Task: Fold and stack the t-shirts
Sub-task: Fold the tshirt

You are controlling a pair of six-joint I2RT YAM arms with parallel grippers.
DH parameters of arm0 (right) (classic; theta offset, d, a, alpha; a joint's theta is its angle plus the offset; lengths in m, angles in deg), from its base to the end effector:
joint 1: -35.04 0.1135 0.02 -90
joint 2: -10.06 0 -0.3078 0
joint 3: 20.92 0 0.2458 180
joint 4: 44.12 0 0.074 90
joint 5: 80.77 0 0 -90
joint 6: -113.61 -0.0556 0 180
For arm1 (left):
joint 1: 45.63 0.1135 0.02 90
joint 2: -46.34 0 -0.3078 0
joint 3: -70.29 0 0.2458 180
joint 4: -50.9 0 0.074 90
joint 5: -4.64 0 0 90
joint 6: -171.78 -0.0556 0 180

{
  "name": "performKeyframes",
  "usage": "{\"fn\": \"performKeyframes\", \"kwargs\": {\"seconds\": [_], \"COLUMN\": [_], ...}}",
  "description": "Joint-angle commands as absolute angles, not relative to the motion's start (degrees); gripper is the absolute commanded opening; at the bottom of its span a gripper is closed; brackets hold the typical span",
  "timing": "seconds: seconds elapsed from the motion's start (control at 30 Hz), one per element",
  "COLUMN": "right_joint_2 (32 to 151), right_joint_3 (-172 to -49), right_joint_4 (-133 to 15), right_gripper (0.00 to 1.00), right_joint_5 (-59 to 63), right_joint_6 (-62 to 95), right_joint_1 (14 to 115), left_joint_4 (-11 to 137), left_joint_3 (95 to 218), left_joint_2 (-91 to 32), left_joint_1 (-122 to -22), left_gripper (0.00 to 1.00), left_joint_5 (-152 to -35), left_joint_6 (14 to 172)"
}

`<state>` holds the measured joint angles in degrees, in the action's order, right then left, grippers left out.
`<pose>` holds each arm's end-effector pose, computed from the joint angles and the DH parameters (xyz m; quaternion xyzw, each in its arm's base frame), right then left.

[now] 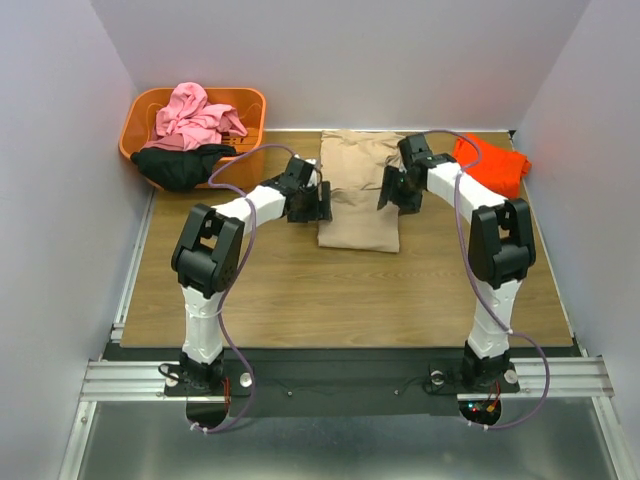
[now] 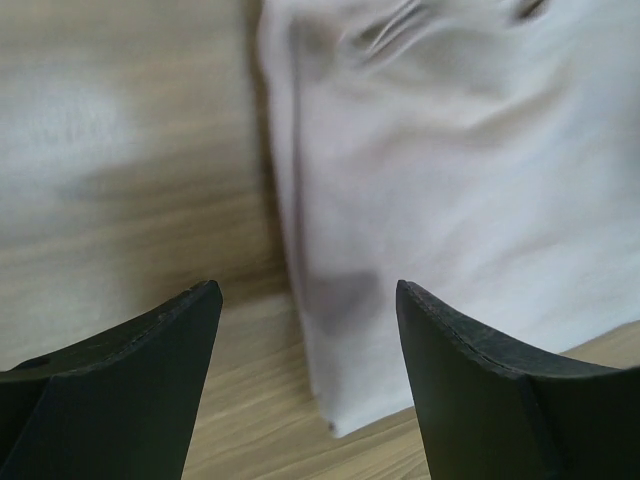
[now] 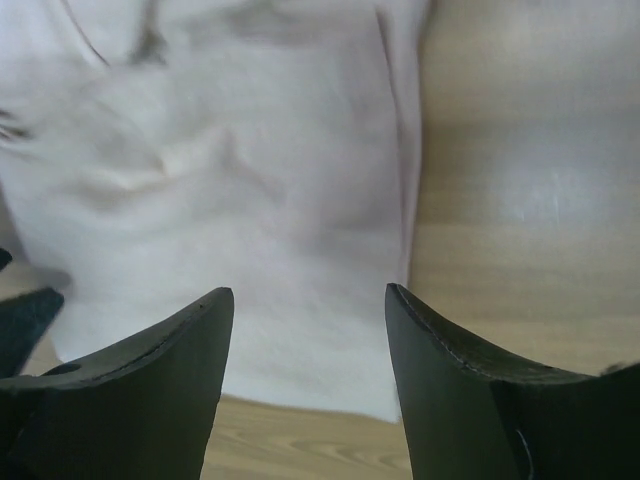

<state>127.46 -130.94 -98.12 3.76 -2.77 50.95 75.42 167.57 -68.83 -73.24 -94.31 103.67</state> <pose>0.4480 0.1332 0.2417 0.0766 0.9649 0.1322 0.2136 0.4213 -0.2301 0.2296 0.0770 0.9095 -0.2332 0.3354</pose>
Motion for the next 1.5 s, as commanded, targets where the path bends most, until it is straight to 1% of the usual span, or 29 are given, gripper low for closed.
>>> {"fn": "performKeyframes", "kwargs": {"seconds": [0.0,0.2,0.37,0.4,0.5,0.6,0.83,1.03,1.23,1.4,1.47], "right_joint_2": [120.45,117.2,116.23,116.14,115.35,114.74,114.21,114.29,115.0,115.52,115.96], "right_joint_3": [-124.88,-117.67,-114.33,-113.36,-111.6,-110.37,-107.03,-104.22,-103.16,-103.16,-103.33], "right_joint_4": [-98.06,-97.88,-97.53,-97.36,-97.18,-96.83,-95.42,-93.32,-91.03,-89.45,-89.09], "right_gripper": [0.68,0.67,0.65,0.64,0.61,0.59,0.5,0.45,0.38,0.34,0.33], "right_joint_5": [3.52,3.87,1.25,0.98,0.45,-0.08,-1.22,-2.1,-1.23,0.18,0.18], "right_joint_6": [-3.37,-4.78,-5.84,-6.01,-6.36,-6.8,-7.77,-8.12,-7.6,-6.98,-6.81], "right_joint_1": [51.22,51.22,51.22,51.22,51.13,51.22,51.22,51.22,51.22,51.22,51.22], "left_joint_4": [74.51,75.83,76.1,76.18,76.19,76.53,76.45,76.63,76.8,76.01,75.92], "left_joint_3": [164.93,163.0,160.8,160.27,159.48,158.6,155.18,153.68,153.06,152.18,151.92], "left_joint_2": [-63.52,-62.03,-60.27,-59.92,-59.39,-58.95,-58.6,-58.25,-58.16,-58.07,-57.98], "left_joint_1": [-73.14,-73.66,-74.1,-74.19,-74.8,-75.85,-77.44,-77.53,-77.53,-77.71,-77.88], "left_gripper": [0.82,0.8,0.76,0.74,0.72,0.72,0.71,0.68,0.66,0.65,0.63], "left_joint_5": [-94.06,-93.18,-92.48,-92.57,-92.74,-92.4,-91.78,-90.02,-88.88,-89.31,-89.49], "left_joint_6": [103.23,103.22,104.37,104.45,104.81,105.51,106.83,107.44,107.79,108.06,108.23]}}
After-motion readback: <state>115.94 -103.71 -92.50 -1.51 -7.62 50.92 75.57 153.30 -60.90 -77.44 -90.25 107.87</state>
